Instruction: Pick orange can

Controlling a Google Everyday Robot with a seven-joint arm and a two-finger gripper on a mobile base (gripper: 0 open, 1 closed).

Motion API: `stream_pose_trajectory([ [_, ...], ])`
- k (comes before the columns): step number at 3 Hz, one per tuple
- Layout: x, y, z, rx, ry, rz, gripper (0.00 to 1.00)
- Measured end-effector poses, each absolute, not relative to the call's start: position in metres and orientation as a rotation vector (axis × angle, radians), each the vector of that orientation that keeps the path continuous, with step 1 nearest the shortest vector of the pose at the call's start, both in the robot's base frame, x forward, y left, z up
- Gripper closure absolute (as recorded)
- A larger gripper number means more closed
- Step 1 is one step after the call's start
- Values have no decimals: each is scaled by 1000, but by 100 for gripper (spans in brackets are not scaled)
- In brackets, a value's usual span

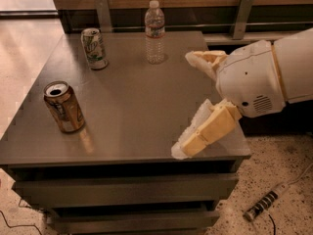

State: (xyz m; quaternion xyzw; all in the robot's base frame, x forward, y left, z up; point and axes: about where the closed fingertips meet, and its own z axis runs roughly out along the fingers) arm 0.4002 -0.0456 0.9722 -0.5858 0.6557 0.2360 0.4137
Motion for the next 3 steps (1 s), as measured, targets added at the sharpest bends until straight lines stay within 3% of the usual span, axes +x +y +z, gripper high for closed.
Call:
stream_pose_trajectory([
  [2, 406, -42, 970, -1456, 1641, 610, 0],
  [3, 426, 0, 960, -1418, 1600, 663, 0],
])
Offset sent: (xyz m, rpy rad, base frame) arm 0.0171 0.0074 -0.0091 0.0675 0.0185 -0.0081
